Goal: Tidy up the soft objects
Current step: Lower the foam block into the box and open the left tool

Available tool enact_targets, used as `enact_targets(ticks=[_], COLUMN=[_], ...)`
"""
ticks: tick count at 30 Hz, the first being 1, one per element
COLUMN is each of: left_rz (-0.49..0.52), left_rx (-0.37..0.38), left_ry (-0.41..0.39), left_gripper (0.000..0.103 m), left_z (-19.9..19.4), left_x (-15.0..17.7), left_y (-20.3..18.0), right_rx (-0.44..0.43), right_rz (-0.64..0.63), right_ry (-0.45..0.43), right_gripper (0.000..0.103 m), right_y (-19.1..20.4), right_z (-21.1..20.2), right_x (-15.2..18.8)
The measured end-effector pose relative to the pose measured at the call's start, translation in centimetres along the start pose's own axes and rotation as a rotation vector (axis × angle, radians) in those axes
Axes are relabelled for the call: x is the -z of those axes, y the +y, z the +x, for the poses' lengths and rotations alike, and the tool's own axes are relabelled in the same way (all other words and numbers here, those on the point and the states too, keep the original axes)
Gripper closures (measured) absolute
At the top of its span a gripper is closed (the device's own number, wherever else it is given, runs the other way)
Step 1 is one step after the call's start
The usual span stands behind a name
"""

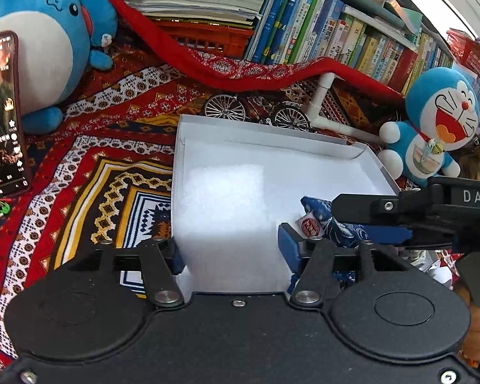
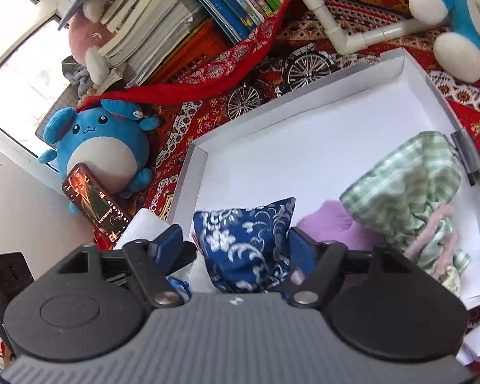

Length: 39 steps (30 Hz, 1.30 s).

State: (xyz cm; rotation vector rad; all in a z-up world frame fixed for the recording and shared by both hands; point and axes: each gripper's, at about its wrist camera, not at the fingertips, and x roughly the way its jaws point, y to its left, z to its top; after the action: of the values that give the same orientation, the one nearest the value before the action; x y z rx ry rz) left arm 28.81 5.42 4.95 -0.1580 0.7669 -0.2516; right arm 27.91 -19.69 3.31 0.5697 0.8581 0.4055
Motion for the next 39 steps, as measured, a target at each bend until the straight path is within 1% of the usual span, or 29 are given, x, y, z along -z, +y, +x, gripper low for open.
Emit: enact_targets(ticks=[4, 9, 10, 11, 12, 13, 14, 16, 17, 18, 19, 22, 27, 34, 36, 39], left_rz=[0.003, -0.004, -0.005, -0.008, -0.011, -0.013, -0.015, -0.015, -0.013, -0.008, -0.006, -0.001, 0.001, 0.062, 0.073, 0.065], left_rx=[-0.001, 0.000, 0.002, 0.005, 0.007, 0.009, 0.008, 0.012, 0.016, 0.020, 0.019, 0.002, -0.031, -0.100, -0.119, -0.111], left_ry=[-0.013, -0.026, -0.027, -0.029, -0.031, -0.036, -0.043, -0.057, -0.061, -0.061, -0.055, -0.045, -0.047, -0.098, -0.095, -0.071], left_gripper=[0.044, 0.043, 0.043, 0.043, 0.043, 0.043, 0.043, 0.046, 0.050, 0.057, 0.059, 0.060, 0.060, 0.060, 0.060, 0.059], left_z=[-0.3, -0.4, -0.5, -0.6, -0.7, -0.9, -1.1, -1.5, -1.6, -1.5, -1.4, -0.8, 0.1, 1.1, 1.8, 2.9], left_x=[-0.1, -0.4, -0.4, -0.4, -0.4, -0.5, -0.5, -0.8, -0.9, -1.1, -1.2, -1.7, -2.6, -4.0, -4.4, -4.5], left_y=[-0.1, -0.1, 0.0, 0.0, 0.0, 0.1, 0.1, 0.1, 0.1, 0.0, 0.0, -0.3, -0.3, -1.0, -1.2, -1.3], right_rx=[0.023, 0.073, 0.086, 0.095, 0.108, 0.132, 0.167, 0.202, 0.204, 0.203, 0.202, 0.212, 0.230, 0.224, 0.221, 0.220], right_rz=[-0.021, -0.089, -0.103, -0.116, -0.129, -0.145, -0.163, -0.214, -0.239, -0.257, -0.270, -0.307, -0.349, -0.335, -0.339, -0.347], right_ry=[-0.025, -0.059, -0.067, -0.072, -0.072, -0.066, -0.053, -0.034, -0.026, -0.017, -0.008, 0.006, 0.043, 0.083, 0.090, 0.099], right_gripper=[0.021, 0.021, 0.024, 0.037, 0.044, 0.063, 0.079, 0.082, 0.084, 0.085, 0.086, 0.088, 0.088, 0.087, 0.086, 0.085], right_y=[0.2, 0.9, 1.1, 1.2, 1.3, 1.4, 1.6, 2.0, 2.2, 2.3, 2.6, 3.2, 3.8, 3.1, 3.1, 3.3], right_z=[-1.0, -2.6, -2.9, -3.2, -3.4, -3.4, -3.3, -2.9, -2.7, -2.5, -2.3, -1.6, -0.6, 0.7, 0.8, 1.0], right_x=[0.1, 0.3, 0.4, 0.5, 0.6, 0.7, 0.8, 1.3, 1.5, 1.7, 1.9, 2.0, 2.1, 2.2, 2.2, 2.1])
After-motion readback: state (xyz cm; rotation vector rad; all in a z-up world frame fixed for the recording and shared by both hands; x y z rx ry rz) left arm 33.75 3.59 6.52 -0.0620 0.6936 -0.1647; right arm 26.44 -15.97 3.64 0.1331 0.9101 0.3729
